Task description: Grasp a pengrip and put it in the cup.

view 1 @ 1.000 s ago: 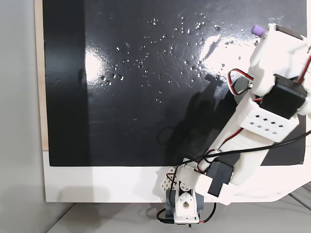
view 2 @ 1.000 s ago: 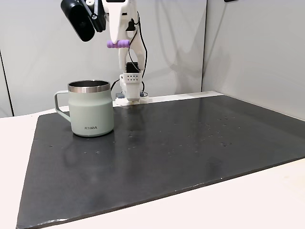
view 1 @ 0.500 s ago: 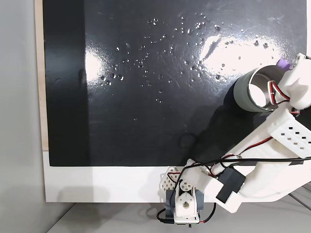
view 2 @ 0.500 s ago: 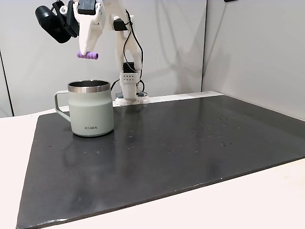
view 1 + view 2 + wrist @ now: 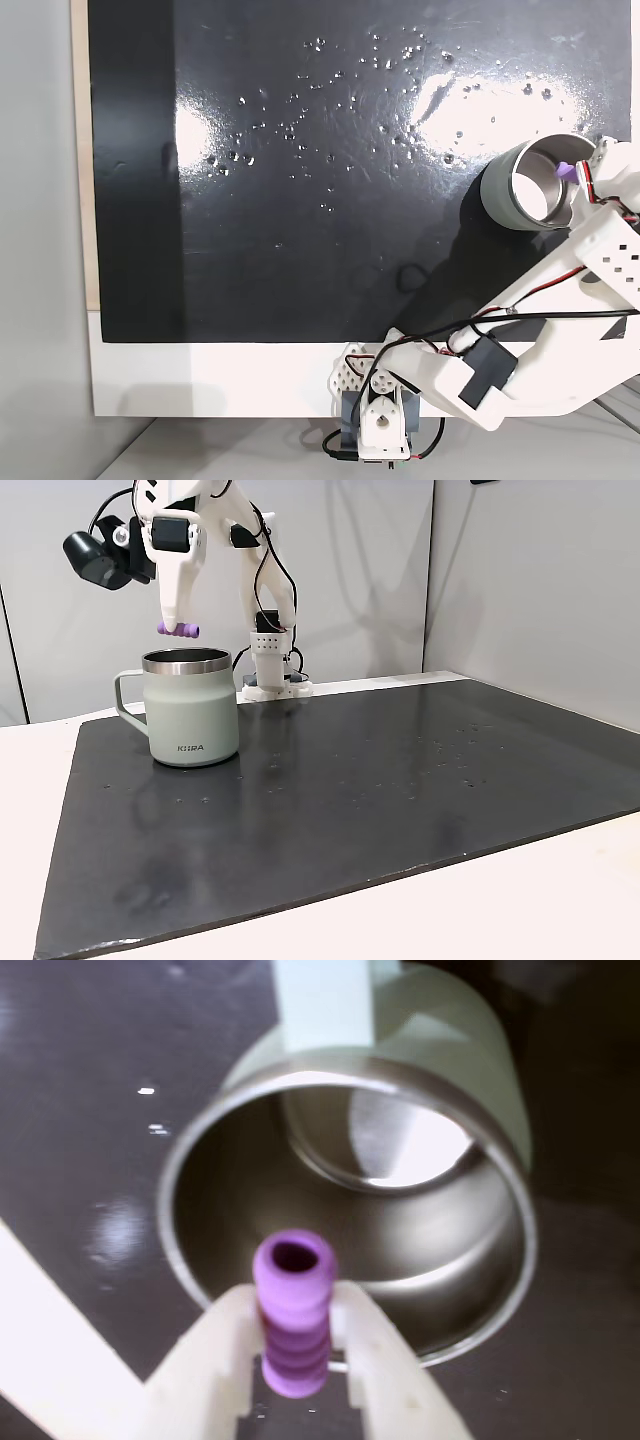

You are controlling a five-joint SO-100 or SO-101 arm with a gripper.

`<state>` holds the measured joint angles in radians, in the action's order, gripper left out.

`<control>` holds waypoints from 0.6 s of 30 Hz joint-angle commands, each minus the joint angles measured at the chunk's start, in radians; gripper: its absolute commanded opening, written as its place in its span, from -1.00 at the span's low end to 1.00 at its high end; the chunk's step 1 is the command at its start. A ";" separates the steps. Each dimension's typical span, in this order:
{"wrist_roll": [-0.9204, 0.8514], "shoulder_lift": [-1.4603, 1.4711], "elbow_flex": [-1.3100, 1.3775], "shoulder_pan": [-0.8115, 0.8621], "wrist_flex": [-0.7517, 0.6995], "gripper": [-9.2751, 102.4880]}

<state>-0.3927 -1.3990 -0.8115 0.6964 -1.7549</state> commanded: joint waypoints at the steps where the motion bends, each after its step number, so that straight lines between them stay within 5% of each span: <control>1: -0.020 0.002 0.008 -0.003 -0.037 -0.83; 10: -0.048 0.015 -0.003 0.000 -0.041 -0.83; 18: -0.051 0.018 -0.014 0.006 -0.041 -0.44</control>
<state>-0.4403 -1.3760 -0.8299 0.6964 -1.7917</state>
